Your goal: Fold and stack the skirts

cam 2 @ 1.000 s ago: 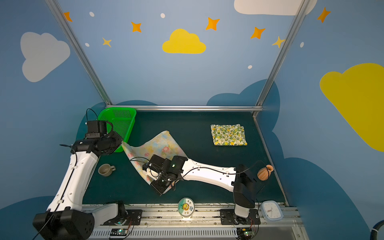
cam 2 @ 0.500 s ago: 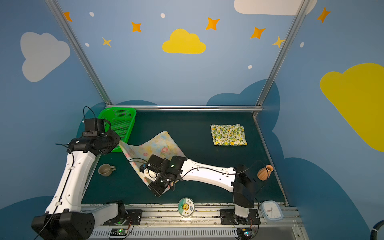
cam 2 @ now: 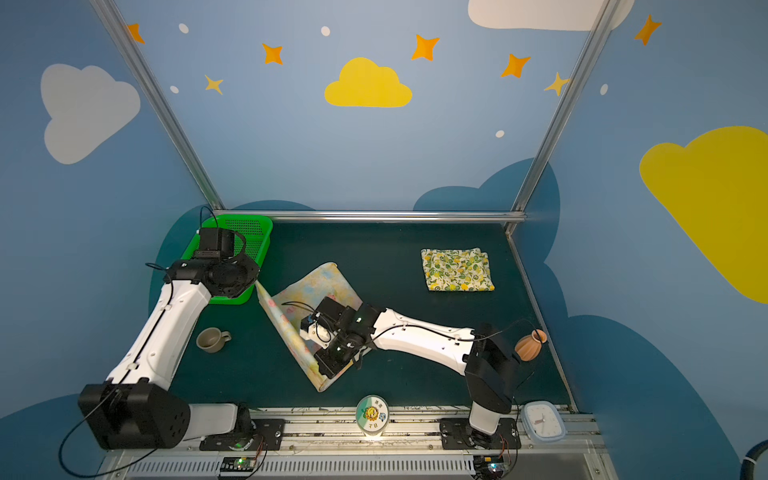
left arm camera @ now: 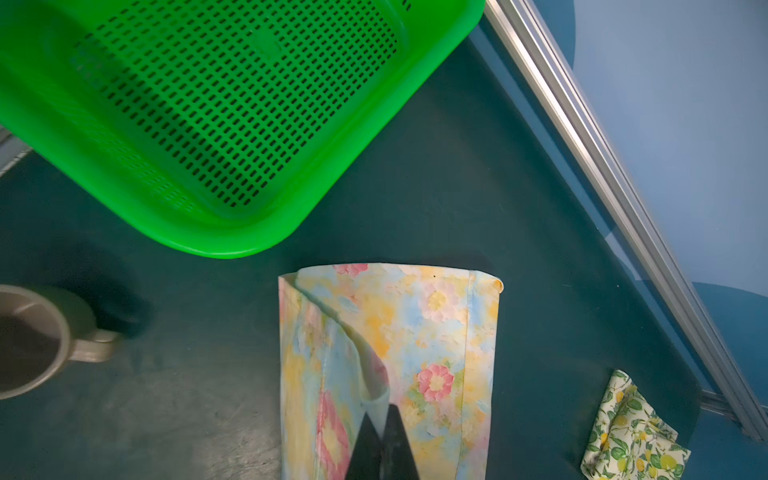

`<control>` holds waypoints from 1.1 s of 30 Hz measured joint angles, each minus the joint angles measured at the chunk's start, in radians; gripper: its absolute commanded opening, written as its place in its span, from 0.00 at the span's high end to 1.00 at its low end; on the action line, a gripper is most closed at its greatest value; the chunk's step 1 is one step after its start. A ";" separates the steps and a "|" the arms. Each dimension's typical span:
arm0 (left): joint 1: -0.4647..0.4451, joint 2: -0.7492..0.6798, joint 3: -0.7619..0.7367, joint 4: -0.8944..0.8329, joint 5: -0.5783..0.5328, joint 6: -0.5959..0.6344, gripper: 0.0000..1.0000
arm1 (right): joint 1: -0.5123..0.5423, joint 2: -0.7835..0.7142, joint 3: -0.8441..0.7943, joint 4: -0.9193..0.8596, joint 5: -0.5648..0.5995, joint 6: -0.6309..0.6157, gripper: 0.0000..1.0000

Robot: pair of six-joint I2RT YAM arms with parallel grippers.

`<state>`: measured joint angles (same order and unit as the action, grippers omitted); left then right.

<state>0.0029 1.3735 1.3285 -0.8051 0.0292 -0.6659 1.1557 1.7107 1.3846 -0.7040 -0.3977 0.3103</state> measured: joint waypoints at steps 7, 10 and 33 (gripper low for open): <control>-0.101 0.220 0.168 0.039 -0.056 -0.008 0.96 | -0.145 -0.042 -0.084 0.063 -0.079 0.009 1.00; -0.140 0.351 0.261 0.043 -0.066 -0.003 0.96 | -0.194 -0.042 -0.117 0.089 -0.108 0.016 1.00; -0.253 0.826 0.721 -0.070 -0.061 0.026 0.96 | -0.373 0.007 -0.175 0.123 -0.204 0.031 1.00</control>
<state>-0.2501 2.1994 2.0499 -0.8749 -0.0315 -0.6399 0.7822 1.7176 1.2098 -0.5812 -0.6018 0.3412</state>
